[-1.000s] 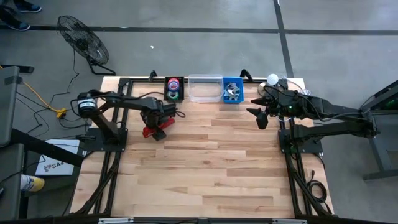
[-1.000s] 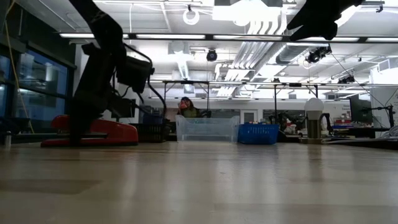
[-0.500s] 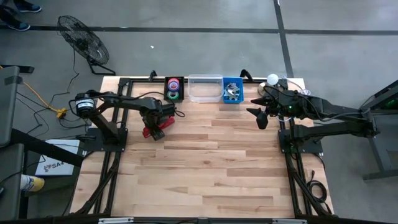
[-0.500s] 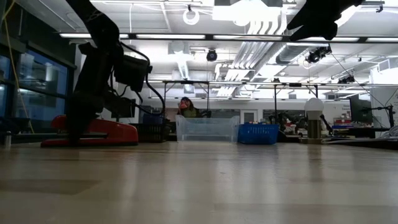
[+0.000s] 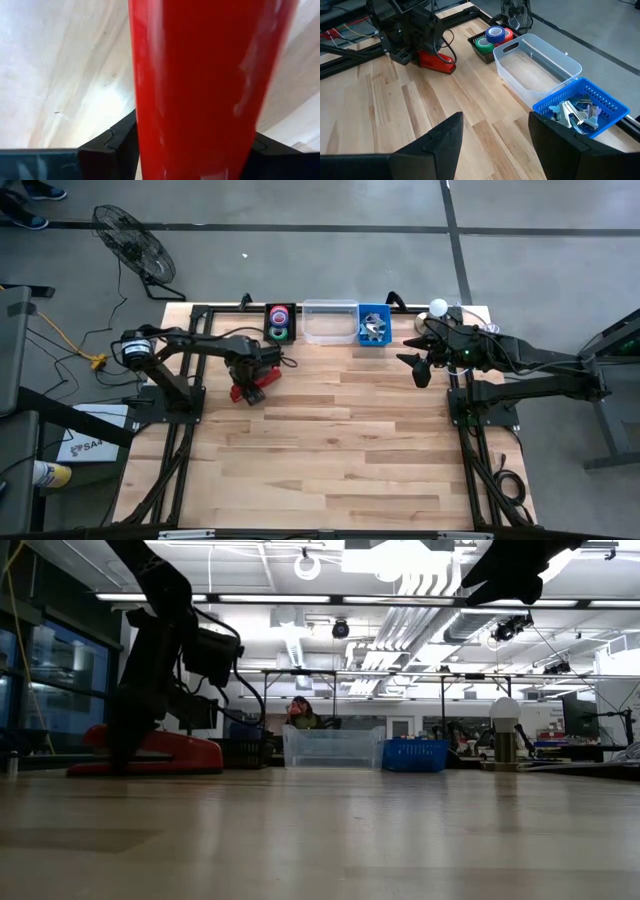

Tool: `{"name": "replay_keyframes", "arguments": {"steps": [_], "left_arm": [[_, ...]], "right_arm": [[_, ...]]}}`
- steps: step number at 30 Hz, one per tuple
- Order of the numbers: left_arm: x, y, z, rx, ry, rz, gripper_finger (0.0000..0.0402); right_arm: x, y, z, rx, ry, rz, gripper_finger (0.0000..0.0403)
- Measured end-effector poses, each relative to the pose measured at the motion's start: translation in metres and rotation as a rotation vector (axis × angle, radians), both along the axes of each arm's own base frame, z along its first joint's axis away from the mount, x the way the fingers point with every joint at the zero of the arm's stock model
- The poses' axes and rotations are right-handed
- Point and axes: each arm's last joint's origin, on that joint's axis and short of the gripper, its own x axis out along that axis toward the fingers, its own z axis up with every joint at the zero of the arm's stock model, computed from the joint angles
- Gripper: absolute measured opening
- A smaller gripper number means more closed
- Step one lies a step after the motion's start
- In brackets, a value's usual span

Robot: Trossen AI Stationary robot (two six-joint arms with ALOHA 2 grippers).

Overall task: Pick and place Stapler, Stapler remover, tape
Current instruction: Put the red stapler into the transparent bin

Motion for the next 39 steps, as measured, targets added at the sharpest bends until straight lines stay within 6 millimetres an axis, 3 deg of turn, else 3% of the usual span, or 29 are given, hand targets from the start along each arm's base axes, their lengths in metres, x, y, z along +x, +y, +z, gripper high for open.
{"name": "replay_keyframes", "arguments": {"steps": [4,23,39], "left_arm": [[0.006,0.000,0.010,-0.026,-0.066,0.009,0.0194],[0.009,-0.001,0.016,-0.113,-0.092,0.022,0.0194],[0.046,0.015,0.075,0.047,-0.262,-0.045,0.0194]], "right_arm": [[0.000,0.000,0.000,0.000,0.000,0.000,0.0216],[0.000,0.000,0.000,0.000,0.001,0.000,0.0217],[0.000,-0.001,0.000,-0.025,0.009,-0.011,0.0216]]}}
